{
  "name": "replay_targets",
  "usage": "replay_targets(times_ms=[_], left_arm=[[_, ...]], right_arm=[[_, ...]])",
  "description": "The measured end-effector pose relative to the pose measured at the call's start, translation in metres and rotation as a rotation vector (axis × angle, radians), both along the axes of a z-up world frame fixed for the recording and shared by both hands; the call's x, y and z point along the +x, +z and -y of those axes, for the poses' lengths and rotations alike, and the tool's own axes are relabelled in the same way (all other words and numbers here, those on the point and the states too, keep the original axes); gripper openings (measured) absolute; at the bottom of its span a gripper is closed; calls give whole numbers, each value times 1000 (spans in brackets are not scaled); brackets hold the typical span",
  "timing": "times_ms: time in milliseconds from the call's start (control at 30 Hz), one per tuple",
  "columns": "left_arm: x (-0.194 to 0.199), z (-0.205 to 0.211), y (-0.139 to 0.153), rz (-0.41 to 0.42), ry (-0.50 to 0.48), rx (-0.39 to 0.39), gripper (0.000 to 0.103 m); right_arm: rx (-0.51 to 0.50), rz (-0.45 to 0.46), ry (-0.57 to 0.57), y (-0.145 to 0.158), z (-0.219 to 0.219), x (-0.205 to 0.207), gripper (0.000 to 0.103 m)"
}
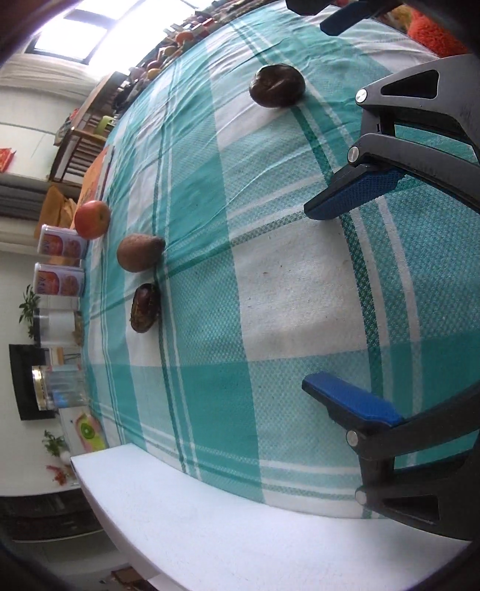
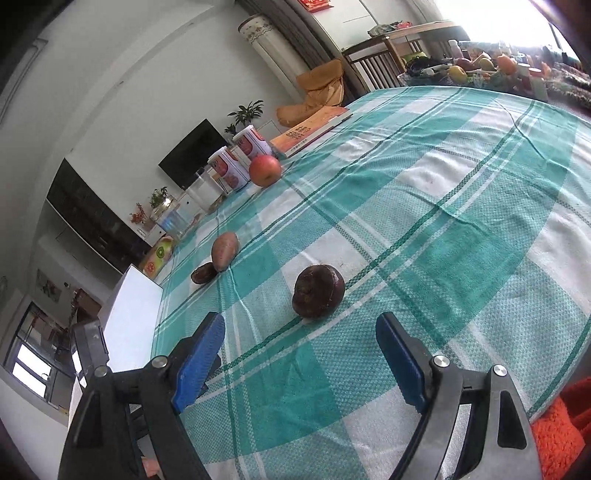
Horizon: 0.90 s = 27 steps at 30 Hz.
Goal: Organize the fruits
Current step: 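Move both open tools over the table toward the remaining fruit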
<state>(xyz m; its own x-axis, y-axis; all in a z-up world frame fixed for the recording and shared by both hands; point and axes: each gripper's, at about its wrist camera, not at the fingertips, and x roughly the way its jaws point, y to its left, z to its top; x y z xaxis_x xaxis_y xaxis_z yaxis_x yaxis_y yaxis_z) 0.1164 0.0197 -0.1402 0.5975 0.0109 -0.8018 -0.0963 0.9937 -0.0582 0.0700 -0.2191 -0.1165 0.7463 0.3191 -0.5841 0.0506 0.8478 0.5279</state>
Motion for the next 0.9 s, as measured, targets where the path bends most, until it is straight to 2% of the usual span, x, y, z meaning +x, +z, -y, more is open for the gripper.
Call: replay_targets(times_ms=[67,233,667,900], left_arm=[[2,1,-4,16,-15,38,92],[4,0,-4,10,-21,43,94],[4,0,-4,9,-21,45,95],[4,0,-4,9,-21,45,95]], right_arm=[[3,-5,-3,-1,0,0,84],[0,-22,-9,-4,0,3,84],[-33,-43,0,-7,-7,5,84],[-53,-19,5,-1,-10,3,84]])
